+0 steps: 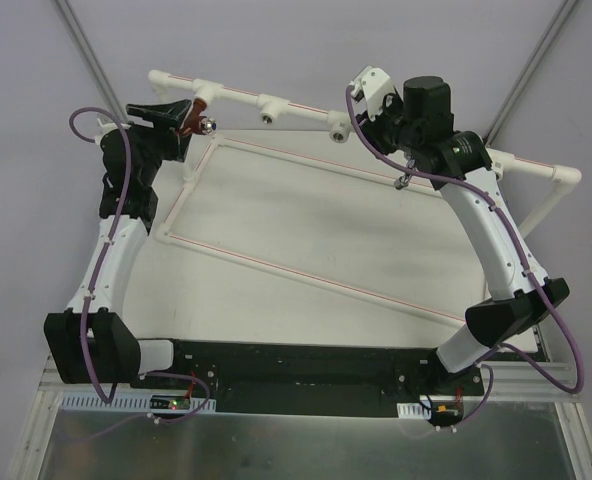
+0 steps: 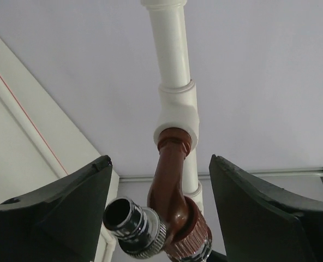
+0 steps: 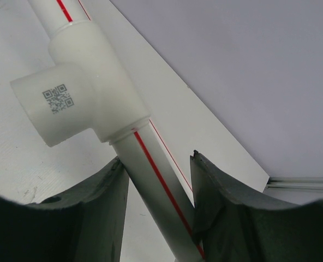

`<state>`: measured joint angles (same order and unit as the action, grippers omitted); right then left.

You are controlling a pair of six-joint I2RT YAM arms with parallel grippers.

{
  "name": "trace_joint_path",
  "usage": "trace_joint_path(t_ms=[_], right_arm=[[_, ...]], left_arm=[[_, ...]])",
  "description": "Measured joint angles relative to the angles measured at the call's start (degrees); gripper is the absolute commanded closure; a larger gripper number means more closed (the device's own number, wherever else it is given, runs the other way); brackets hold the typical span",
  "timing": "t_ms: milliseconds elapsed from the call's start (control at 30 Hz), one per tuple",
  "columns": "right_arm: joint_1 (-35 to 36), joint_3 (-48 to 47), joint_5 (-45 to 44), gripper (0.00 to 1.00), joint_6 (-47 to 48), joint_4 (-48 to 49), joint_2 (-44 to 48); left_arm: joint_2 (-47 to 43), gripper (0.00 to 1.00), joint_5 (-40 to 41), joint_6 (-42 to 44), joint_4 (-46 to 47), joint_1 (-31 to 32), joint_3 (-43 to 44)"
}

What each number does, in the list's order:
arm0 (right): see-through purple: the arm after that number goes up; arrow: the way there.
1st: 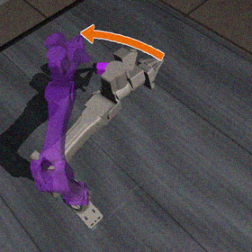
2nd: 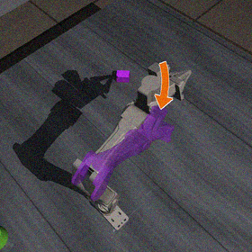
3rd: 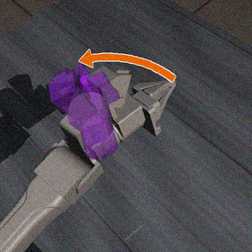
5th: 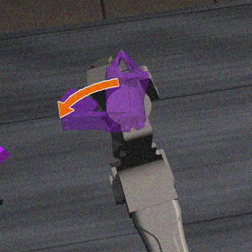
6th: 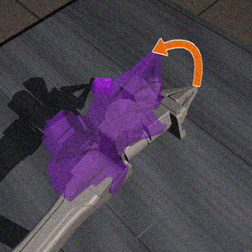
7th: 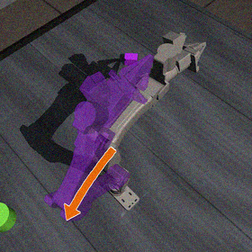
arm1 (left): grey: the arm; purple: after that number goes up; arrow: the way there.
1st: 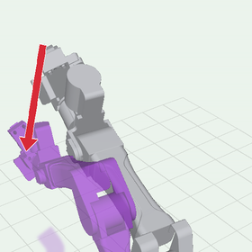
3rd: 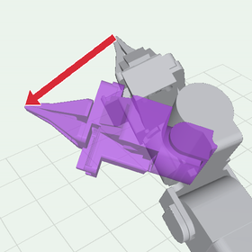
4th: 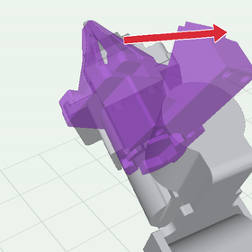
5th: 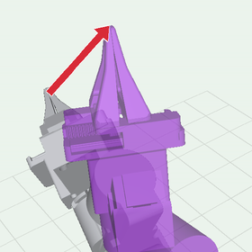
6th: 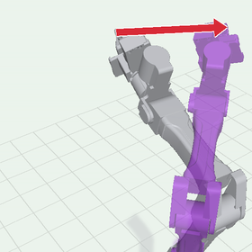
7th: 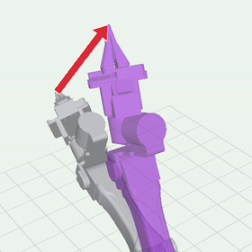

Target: Install the water faucets

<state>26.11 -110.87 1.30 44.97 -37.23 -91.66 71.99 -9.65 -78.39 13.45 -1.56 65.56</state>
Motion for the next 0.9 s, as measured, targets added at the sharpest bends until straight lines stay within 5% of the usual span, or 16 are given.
trace_joint_path(t_ms=[133,300,500,733,767,900], right_arm=[[0.0,0.5,0.0,1.0,0.1,0.4,0.3],[0.0,0.9,0.0,1.0,0.1,0.8,0.4],[-0.1,1.0,0.6,1.0,0.1,0.7,0.5],[-0.2,1.0,1.6,1.0,0.1,-0.3,1.1],[-0.2,1.0,1.6,1.0,0.1,-0.4,1.2],[-0.1,1.0,1.8,1.0,0.1,-0.8,1.4]], left_arm=[[2.3,0.64,-1.2,-2.7,5.0,0.1,-1.0],[2.4,0.86,-2.1,-2.7,6.9,0.1,-1.5],[1.7,0.99,-1.8,12.3,-4.8,0.1,5.0],[0.7,1.0,1.8,39.4,-16.1,2.0,12.1],[0.4,0.97,2.9,43.6,-16.5,2.6,12.3],[-0.5,0.23,5.3,57.4,-18.0,3.9,13.3]])
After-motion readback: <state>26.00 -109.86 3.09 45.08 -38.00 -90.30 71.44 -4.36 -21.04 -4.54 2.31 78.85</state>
